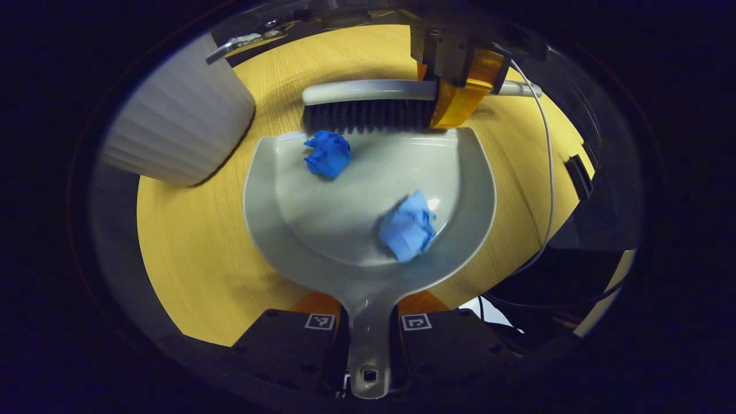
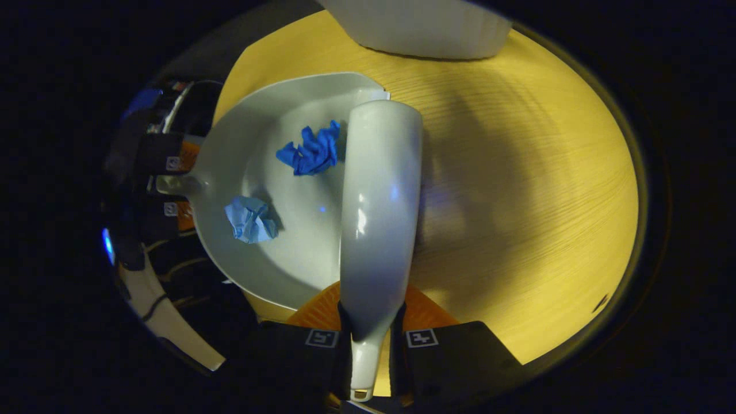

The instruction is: Pick up the small broom and dustpan from the desktop, sweep the trash into the dustpan with the broom, and then empty the trash into the garbage bin.

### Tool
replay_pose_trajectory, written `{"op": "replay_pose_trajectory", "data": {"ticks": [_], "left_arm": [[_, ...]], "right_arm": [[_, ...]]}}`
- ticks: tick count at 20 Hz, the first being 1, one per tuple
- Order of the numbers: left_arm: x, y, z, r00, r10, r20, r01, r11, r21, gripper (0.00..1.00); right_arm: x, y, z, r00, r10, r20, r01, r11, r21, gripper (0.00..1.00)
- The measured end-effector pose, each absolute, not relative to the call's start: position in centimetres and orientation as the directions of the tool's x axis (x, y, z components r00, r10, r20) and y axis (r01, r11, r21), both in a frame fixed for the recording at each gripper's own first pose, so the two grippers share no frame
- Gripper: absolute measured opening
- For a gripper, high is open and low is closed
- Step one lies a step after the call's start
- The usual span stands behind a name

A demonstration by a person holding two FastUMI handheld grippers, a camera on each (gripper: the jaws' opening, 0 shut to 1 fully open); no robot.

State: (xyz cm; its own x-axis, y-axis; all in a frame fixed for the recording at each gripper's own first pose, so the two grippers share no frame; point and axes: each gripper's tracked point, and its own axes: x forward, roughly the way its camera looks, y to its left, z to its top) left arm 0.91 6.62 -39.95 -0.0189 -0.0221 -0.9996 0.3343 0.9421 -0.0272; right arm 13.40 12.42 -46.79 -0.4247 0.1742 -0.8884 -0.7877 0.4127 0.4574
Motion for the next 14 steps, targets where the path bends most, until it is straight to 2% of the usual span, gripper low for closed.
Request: {"op": "replay_pose_trajectory", "data": {"ticks": [2,5,7,10,14], "left_arm": [[0.9,6.5,-39.8,0.011,-0.01,-1.0,0.326,0.945,-0.005,0.26],[0.9,6.5,-39.2,0.078,-0.003,-0.997,0.337,0.941,0.023,0.26],[1.4,6.5,-38.7,0.133,-0.011,-0.991,0.34,0.94,0.036,0.26],[2.1,6.2,-38.1,0.225,-0.027,-0.974,0.328,0.943,0.05,0.26],[3.8,6.8,-37.2,0.365,-0.038,-0.93,0.34,0.936,0.095,0.27]], "right_arm": [[13.1,12.9,-46.7,-0.413,0.274,-0.869,-0.725,0.479,0.495,0.28],[13.2,13.3,-43.8,-0.339,0.513,-0.788,-0.584,0.542,0.605,0.28],[14.3,12.4,-41.2,-0.215,0.634,-0.743,-0.513,0.574,0.638,0.28],[15.8,8.8,-37.4,0.002,0.751,-0.661,-0.453,0.59,0.669,0.27],[15.0,4.2,-36.5,0.292,0.786,-0.545,-0.347,0.618,0.705,0.27]]}}
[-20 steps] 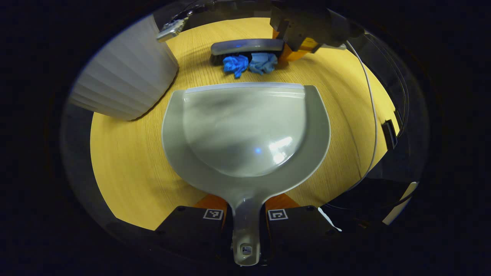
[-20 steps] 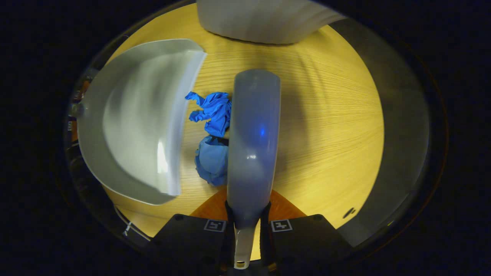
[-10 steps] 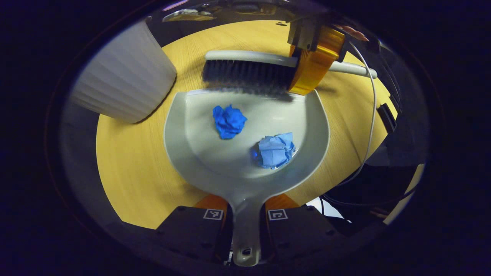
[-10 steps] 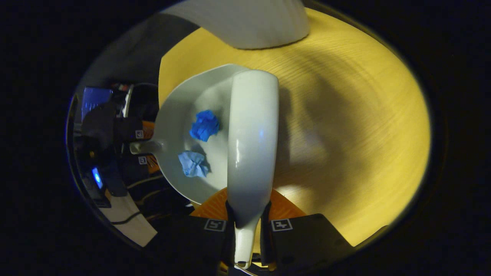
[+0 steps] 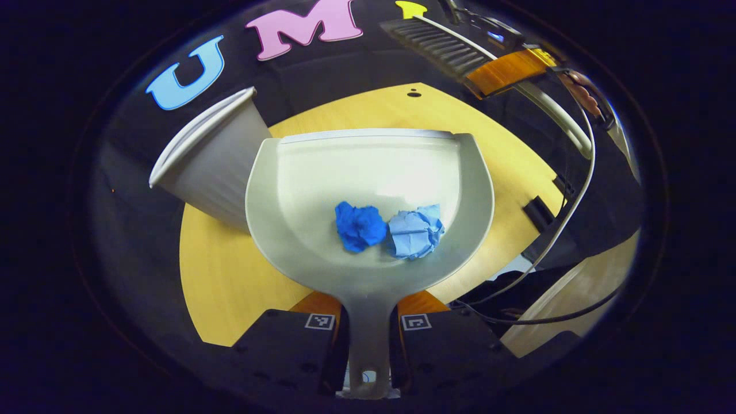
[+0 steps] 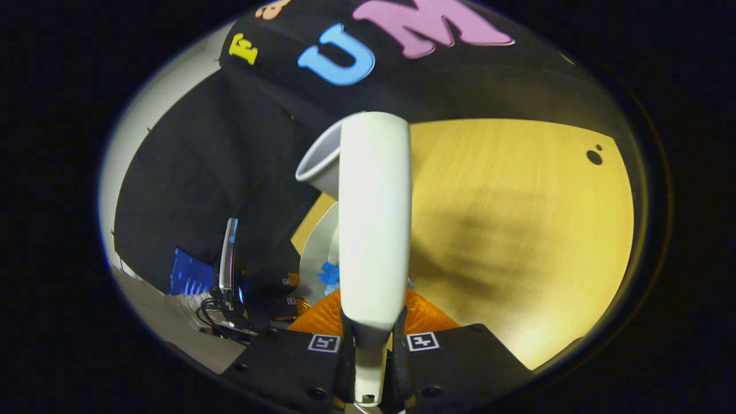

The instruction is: Pick up the small broom and dustpan from the desktop, sweep the trash into the dustpan with the broom, and then empty the trash into the garbage bin.

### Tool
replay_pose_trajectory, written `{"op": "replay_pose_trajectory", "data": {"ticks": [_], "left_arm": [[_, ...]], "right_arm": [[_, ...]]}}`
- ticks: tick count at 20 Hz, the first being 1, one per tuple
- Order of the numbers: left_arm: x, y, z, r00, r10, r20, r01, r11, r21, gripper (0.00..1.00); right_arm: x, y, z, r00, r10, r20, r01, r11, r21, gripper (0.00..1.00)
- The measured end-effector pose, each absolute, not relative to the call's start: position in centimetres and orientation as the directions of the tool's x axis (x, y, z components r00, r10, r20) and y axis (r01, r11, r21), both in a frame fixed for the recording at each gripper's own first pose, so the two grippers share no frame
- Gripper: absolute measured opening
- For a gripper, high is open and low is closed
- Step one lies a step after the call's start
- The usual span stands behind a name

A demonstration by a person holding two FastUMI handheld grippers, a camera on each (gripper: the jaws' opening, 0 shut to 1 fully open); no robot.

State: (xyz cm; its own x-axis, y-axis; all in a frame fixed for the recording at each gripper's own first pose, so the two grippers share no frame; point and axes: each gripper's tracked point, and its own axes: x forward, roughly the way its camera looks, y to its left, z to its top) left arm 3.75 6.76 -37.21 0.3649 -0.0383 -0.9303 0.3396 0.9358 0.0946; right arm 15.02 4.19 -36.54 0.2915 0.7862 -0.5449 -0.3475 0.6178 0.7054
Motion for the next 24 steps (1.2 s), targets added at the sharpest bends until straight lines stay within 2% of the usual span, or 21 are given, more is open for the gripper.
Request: {"op": "replay_pose_trajectory", "data": {"ticks": [3,5,9,10,14,16,22,24], "left_arm": [[7.0,7.8,-35.0,0.471,-0.018,-0.882,0.329,0.931,0.157,0.25],[9.3,9.7,-32.9,0.53,0.013,-0.848,0.314,0.926,0.211,0.26],[14.0,18.4,-27.6,0.59,0.246,-0.769,0.303,0.816,0.493,0.26],[15.4,20.7,-26.5,0.594,0.297,-0.748,0.299,0.782,0.547,0.25],[19.6,27.3,-23.4,0.576,0.48,-0.661,0.337,0.597,0.728,0.25],[19.6,29.7,-22.6,0.561,0.547,-0.621,0.374,0.502,0.78,0.25],[20.6,33.8,-23.0,0.515,0.678,-0.524,0.531,0.227,0.816,0.25],[21.2,34.5,-22.2,0.541,0.712,-0.448,0.573,0.078,0.816,0.25]], "right_arm": [[12.7,2.1,-38.9,0.431,0.763,-0.481,-0.262,0.616,0.743,0.27],[10.9,1.2,-42.1,0.476,0.736,-0.482,-0.229,0.633,0.74,0.27],[6.0,-1.0,-47.8,0.498,0.671,-0.55,-0.229,0.713,0.663,0.27],[6.1,-1.4,-47.1,0.49,0.675,-0.552,-0.229,0.711,0.665,0.27],[5.6,-0.8,-48.1,0.466,0.684,-0.561,-0.215,0.703,0.678,0.27],[5.5,-0.8,-48.3,0.456,0.688,-0.564,-0.218,0.701,0.679,0.27],[5.6,-0.8,-48.8,0.441,0.694,-0.569,-0.215,0.697,0.684,0.27],[5.5,-0.9,-49.3,0.437,0.686,-0.581,-0.204,0.705,0.68,0.27]]}}
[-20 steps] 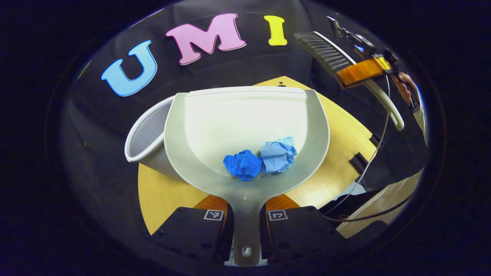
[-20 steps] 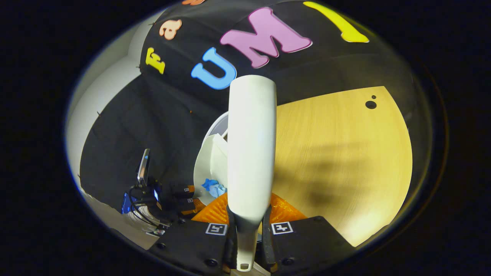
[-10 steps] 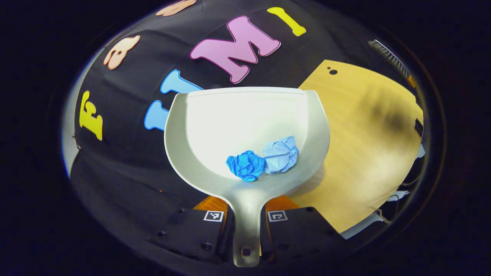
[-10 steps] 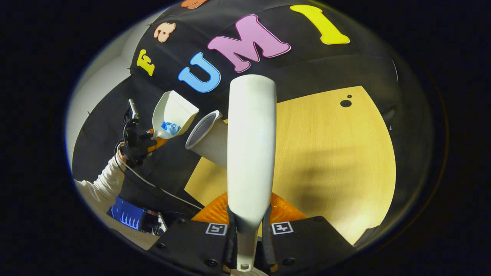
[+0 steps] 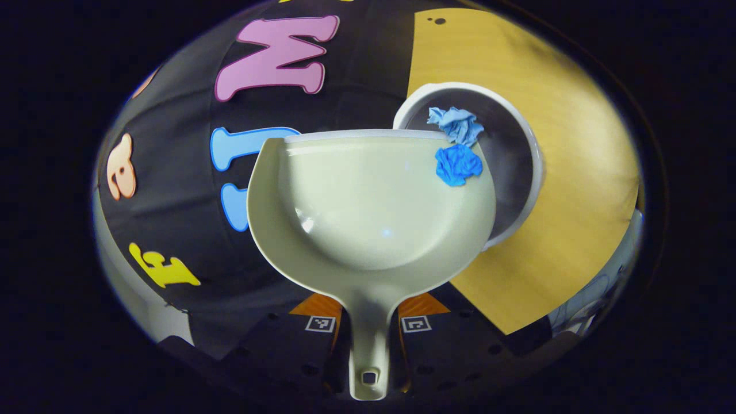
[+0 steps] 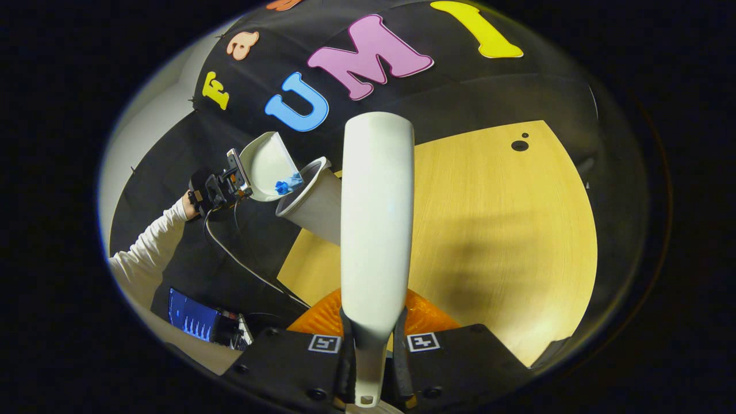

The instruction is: Pick up the small broom and dustpan from the desktop, sweep the trash into the dustpan with the broom, and then empty the trash into the garbage bin.

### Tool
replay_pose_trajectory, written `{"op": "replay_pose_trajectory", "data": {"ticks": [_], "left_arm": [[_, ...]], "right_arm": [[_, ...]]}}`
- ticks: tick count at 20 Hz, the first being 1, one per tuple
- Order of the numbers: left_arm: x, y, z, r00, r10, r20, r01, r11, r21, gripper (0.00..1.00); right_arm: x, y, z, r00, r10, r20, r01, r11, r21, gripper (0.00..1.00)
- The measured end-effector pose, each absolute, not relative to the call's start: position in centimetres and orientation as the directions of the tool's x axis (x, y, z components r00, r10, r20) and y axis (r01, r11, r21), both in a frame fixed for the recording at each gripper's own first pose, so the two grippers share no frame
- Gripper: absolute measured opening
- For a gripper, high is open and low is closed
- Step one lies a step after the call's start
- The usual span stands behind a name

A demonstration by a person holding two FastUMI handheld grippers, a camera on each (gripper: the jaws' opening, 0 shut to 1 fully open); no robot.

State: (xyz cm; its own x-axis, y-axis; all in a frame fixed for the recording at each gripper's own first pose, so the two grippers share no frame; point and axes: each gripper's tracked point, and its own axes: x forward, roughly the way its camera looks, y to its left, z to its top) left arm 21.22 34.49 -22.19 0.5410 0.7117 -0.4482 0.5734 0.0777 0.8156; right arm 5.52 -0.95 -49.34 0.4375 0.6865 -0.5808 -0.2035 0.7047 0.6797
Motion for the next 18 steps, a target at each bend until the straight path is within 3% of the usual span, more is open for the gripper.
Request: {"op": "replay_pose_trajectory", "data": {"ticks": [3,4,8,10,13,16,18], "left_arm": [[21.8,34.5,-20.7,0.628,0.718,-0.301,0.605,-0.206,0.769,0.25],[21.9,34.8,-20.6,0.645,0.712,-0.276,0.6,-0.249,0.76,0.25],[22.4,34.6,-20.4,0.674,0.683,-0.282,0.52,-0.169,0.837,0.24],[22.7,34.6,-21.0,0.692,0.658,-0.296,0.439,-0.057,0.897,0.24],[22.6,34.1,-22.0,0.704,0.612,-0.36,0.285,0.221,0.933,0.25],[23.6,31.9,-23.1,0.757,0.514,-0.405,0.137,0.48,0.866,0.25],[24.4,29.0,-23.9,0.783,0.423,-0.456,0.087,0.651,0.754,0.25]], "right_arm": [[5.2,-1.1,-50.1,0.423,0.674,-0.606,-0.203,0.722,0.662,0.28],[5.1,-1.2,-50.3,0.417,0.669,-0.615,-0.207,0.729,0.653,0.27],[5.1,-0.9,-50.4,0.411,0.668,-0.621,-0.214,0.733,0.646,0.27],[5.8,-0.7,-50.3,0.418,0.657,-0.627,-0.208,0.741,0.638,0.27],[8.8,-1.8,-47.6,0.529,0.595,-0.605,-0.191,0.778,0.599,0.27],[13.0,-3.3,-43.9,0.672,0.482,-0.562,-0.142,0.829,0.542,0.27],[14.7,-4.0,-42.5,0.719,0.407,-0.563,-0.106,0.865,0.49,0.27]]}}
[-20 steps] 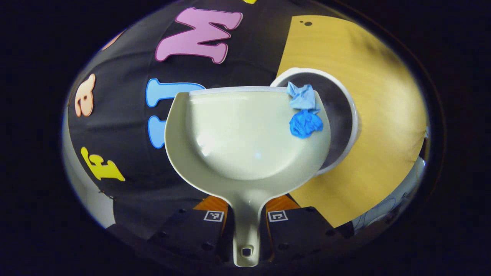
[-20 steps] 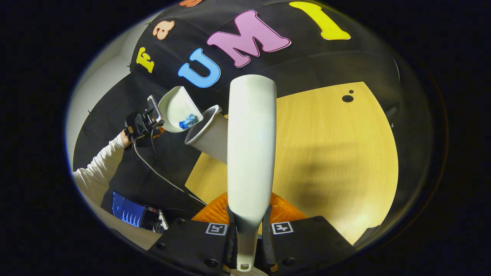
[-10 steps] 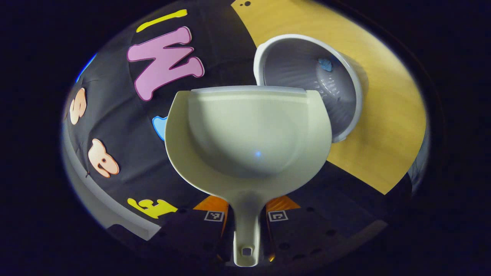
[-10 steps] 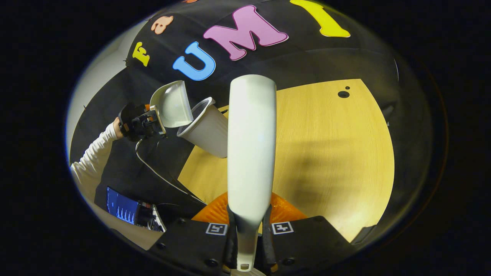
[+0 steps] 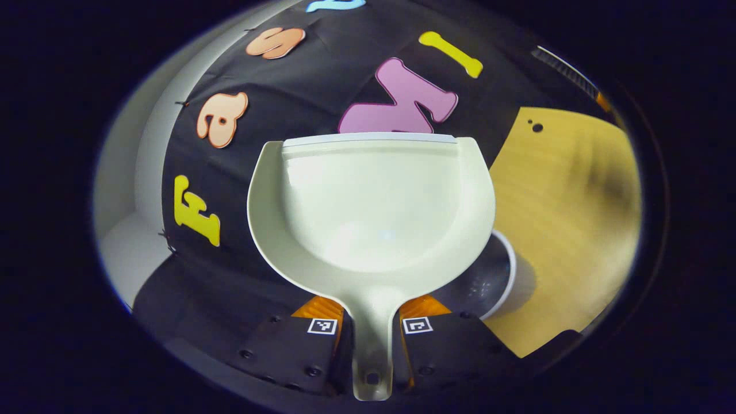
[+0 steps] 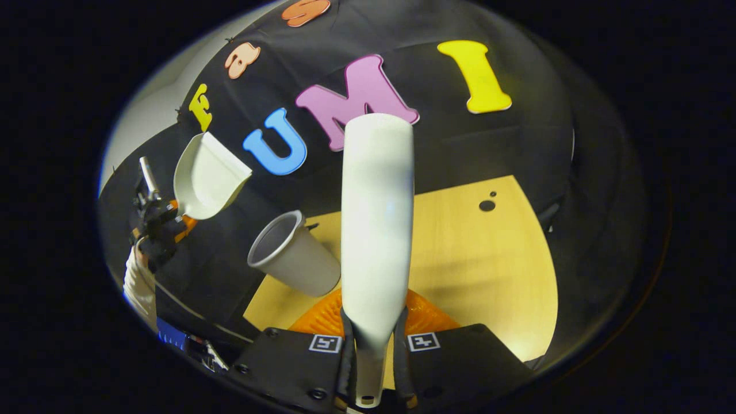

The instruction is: Pick up the small broom and dustpan from the desktop, sweep the trash into the dustpan with the broom, and then empty the trash into the garbage bin.

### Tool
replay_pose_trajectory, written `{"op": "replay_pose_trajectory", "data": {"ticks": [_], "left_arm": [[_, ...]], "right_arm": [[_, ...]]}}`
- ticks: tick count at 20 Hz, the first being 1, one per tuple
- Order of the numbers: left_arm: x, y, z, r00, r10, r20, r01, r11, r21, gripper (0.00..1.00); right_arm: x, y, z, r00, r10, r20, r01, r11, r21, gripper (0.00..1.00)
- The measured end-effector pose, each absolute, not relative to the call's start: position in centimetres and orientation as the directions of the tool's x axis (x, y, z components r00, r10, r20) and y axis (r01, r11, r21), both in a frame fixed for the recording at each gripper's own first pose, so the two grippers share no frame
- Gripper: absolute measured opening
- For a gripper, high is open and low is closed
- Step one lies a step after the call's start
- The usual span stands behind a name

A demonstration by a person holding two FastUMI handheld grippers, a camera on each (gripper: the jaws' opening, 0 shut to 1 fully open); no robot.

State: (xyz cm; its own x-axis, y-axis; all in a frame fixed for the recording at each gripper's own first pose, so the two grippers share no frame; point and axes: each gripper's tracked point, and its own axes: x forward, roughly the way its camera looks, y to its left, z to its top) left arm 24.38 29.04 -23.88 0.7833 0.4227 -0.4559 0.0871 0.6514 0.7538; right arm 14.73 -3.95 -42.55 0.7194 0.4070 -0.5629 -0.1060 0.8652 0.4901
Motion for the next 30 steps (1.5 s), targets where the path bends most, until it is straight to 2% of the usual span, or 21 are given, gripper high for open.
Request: {"op": "replay_pose_trajectory", "data": {"ticks": [1,3,6,9,12,14,16,21,25,30], "left_arm": [[25.1,27.3,-24.7,0.788,0.369,-0.493,0.085,0.728,0.68,0.27],[26.3,24.1,-26.3,0.778,0.265,-0.569,0.104,0.839,0.534,0.25],[23.8,17.4,-30.5,0.723,0.139,-0.677,0.156,0.921,0.356,0.25],[20.4,12.1,-36.5,0.605,0.014,-0.796,0.142,0.982,0.125,0.23],[16.7,9.3,-43.9,0.443,-0.054,-0.895,0.121,0.993,0.001,0.24],[15.2,8.6,-48.3,0.344,-0.055,-0.937,0.119,0.993,-0.015,0.25],[14.9,8.4,-52.3,0.271,-0.031,-0.962,0.117,0.993,0.001,0.25],[15.8,9.6,-56.3,0.104,-0.051,-0.993,0.017,0.999,-0.05,0.25],[15.9,9.7,-58.1,0.051,-0.032,-0.998,0.017,0.999,-0.031,0.26],[16.1,9.8,-59.6,0.002,-0.049,-0.999,-0.022,0.999,-0.049,0.26]], "right_arm": [[15.1,-4.0,-42.7,0.717,0.384,-0.582,-0.093,0.88,0.466,0.27],[15.2,-2.6,-42.9,0.703,0.391,-0.594,-0.093,0.879,0.468,0.27],[14.2,-0.8,-44.6,0.66,0.402,-0.635,-0.084,0.879,0.469,0.27],[12.8,-0.8,-48.6,0.585,0.38,-0.717,-0.018,0.889,0.457,0.27],[10.8,-0.9,-53.5,0.49,0.352,-0.797,0.042,0.904,0.425,0.27],[9.3,-0.3,-57.4,0.38,0.374,-0.846,0.061,0.902,0.426,0.28],[8.9,-0.5,-61.2,0.303,0.334,-0.893,0.083,0.924,0.374,0.28],[6.4,0.9,-67.3,0.137,0.284,-0.949,0.084,0.951,0.296,0.28],[3.6,2.0,-71.2,0.025,0.251,-0.968,0.061,0.966,0.252,0.28],[2.5,2.5,-72.9,-0.039,0.216,-0.976,0.073,0.974,0.213,0.28]]}}
